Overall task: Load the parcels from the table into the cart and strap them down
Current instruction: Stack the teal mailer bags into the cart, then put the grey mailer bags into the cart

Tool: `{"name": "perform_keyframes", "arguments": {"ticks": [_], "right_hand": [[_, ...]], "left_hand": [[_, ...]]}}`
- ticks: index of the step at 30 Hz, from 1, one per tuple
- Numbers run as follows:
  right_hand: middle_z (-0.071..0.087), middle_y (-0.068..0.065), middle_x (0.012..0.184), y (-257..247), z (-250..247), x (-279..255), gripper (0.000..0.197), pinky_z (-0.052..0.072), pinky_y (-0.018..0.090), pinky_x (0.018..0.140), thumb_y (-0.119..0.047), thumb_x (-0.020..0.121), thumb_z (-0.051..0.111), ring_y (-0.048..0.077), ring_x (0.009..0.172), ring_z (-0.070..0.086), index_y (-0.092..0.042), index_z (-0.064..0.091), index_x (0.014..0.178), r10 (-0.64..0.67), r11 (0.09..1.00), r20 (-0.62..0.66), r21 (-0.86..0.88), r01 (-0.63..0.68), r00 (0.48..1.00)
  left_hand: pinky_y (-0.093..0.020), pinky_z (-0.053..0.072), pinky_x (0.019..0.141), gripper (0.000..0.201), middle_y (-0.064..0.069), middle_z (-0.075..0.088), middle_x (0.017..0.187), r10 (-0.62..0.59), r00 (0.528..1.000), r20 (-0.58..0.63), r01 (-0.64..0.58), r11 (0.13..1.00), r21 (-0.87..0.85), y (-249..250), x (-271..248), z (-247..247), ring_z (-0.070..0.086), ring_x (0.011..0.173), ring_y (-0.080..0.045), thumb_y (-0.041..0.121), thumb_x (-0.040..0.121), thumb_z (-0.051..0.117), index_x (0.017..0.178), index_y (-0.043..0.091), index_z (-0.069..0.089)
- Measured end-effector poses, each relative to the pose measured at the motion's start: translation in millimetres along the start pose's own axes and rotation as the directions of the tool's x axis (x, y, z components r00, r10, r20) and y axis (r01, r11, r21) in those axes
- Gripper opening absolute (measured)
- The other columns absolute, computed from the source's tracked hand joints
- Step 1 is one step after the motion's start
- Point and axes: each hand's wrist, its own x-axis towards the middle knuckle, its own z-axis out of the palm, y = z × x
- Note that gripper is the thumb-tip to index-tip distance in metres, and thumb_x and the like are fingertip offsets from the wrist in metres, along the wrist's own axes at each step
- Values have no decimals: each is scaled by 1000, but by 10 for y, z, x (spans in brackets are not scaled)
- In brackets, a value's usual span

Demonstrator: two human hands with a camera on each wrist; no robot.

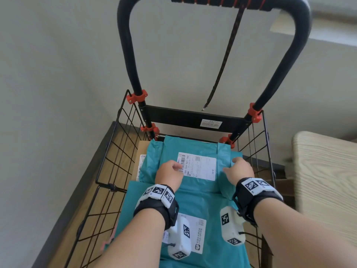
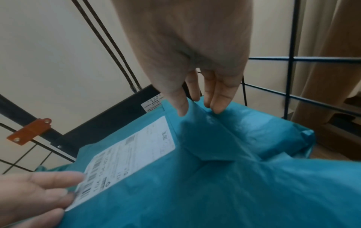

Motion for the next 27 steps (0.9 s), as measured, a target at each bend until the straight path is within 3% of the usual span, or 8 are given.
{"name": "perform_keyframes", "arguments": {"ticks": [6,9,13,18,23,27], "right_hand": [[54,12,128,-69,-159,-231,39,48,35,89,-24,92,55,29,112,56,-12,52,129,-88,995,6,-40,88,996],[56,11,124,-106,-279,-410,30,49,35,88,-23,94,52,27,109,57,-11,57,121,-165,983,9,-79,166,986],[53,9,126,-129,-553,-680,31,48,37,93,-24,96,48,27,113,54,-14,56,123,-307,929,3,-217,300,952],[52,9,120,199,-941,-1059,31,45,39,91,-23,95,44,29,117,47,-14,56,122,-482,800,6,-404,443,876],[53,9,117,894,-1266,-1379,30,45,38,89,-25,95,47,30,115,50,-16,59,121,-433,837,-21,-382,393,901],[52,10,129,1483,-1512,-1595,37,44,40,99,-28,96,48,30,122,49,-16,54,131,-370,855,43,-374,359,928]], "left_hand": [[-28,49,83,24,2,64,111,25,1000,13,-26,998,61,210,-182,-33,60,98,-17,7,88,54,104,20,67],[-29,49,86,27,3,65,114,56,998,33,-60,993,106,448,-329,-38,60,103,-19,8,88,51,104,22,68],[-31,49,87,24,4,65,116,174,981,83,-188,960,209,898,-551,1,59,107,-21,11,89,50,100,25,65],[-31,47,85,27,2,63,118,305,934,188,-356,846,397,1330,-967,151,59,107,-22,11,90,50,109,26,62],[-34,47,90,28,-3,62,121,392,861,324,-507,708,492,1591,-1545,589,58,110,-25,16,90,54,116,22,59],[-35,47,90,32,-5,61,124,435,805,403,-592,629,503,1777,-2050,1023,57,113,-26,15,91,51,121,17,59]]}}
